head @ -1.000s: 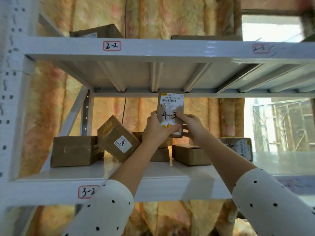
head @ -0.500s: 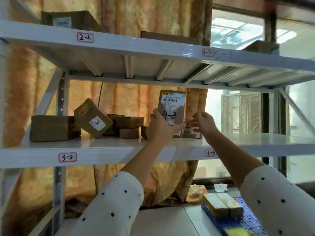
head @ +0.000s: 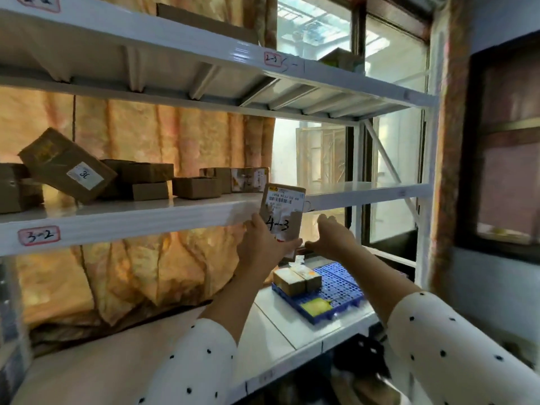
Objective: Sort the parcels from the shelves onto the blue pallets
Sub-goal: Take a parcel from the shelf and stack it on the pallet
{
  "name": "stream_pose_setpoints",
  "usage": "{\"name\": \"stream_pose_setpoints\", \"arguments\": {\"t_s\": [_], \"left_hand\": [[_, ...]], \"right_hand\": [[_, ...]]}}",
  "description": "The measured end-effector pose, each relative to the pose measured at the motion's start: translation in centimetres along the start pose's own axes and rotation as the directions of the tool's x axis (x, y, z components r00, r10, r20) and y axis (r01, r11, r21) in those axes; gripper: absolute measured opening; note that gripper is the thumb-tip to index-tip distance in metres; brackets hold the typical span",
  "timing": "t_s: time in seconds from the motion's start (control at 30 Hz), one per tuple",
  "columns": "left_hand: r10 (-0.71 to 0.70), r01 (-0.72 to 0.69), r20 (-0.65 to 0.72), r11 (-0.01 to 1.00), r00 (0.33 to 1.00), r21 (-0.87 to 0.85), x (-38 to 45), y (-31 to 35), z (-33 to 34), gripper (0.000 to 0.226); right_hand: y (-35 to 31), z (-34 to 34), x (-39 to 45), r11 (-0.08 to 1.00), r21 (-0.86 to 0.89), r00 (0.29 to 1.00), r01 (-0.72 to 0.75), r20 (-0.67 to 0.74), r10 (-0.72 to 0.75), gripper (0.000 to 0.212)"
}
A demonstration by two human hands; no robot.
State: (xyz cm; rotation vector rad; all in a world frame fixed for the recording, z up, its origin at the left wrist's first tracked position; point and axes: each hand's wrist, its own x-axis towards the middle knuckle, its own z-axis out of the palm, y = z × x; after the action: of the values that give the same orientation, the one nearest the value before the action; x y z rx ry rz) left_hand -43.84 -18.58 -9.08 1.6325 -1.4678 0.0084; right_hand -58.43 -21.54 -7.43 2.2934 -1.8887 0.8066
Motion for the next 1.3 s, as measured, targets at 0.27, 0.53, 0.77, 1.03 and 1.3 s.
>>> {"name": "stream_pose_setpoints", "arguments": {"t_s": [0.27, 0.53, 0.77, 1.03, 1.3], "left_hand": [[-0.061, 0.073, 0.194, 0.996, 0.979, -0.059, -6.2, 2.3, 4.7, 0.101], [-0.084, 0.126, 0.355, 0.987, 0.931, -0.096, -8.8, 6.9, 12.1, 0.106], [-0.113, 0.128, 0.435, 0.992, 0.893, -0.006, -8.9, 10.9, 18.6, 0.116], [-0.191, 0.19, 0.434, 0.981, 0.881, 0.047, -8.3, 12.1, 24.9, 0.114], [-0.235, 0.215, 0.407, 0.972, 0.883, 0.093, -4.7, 10.2, 30.2, 0.11]], "right_hand": [[5.8, 0.9, -7.8, 0.988, -0.127, 0.989, -0.084, 0.112, 0.099, 0.067], [13.5, 1.2, -9.1, 0.966, -0.198, 0.97, -0.167, 0.143, 0.197, 0.077], [21.6, 0.3, -7.7, 0.952, -0.236, 0.967, -0.195, 0.116, 0.227, 0.075], [27.5, 2.6, -5.8, 0.944, -0.27, 0.95, -0.189, 0.193, 0.245, 0.069], [29.7, 7.2, -0.8, 0.935, -0.333, 0.942, -0.123, 0.257, 0.215, 0.069]]}}
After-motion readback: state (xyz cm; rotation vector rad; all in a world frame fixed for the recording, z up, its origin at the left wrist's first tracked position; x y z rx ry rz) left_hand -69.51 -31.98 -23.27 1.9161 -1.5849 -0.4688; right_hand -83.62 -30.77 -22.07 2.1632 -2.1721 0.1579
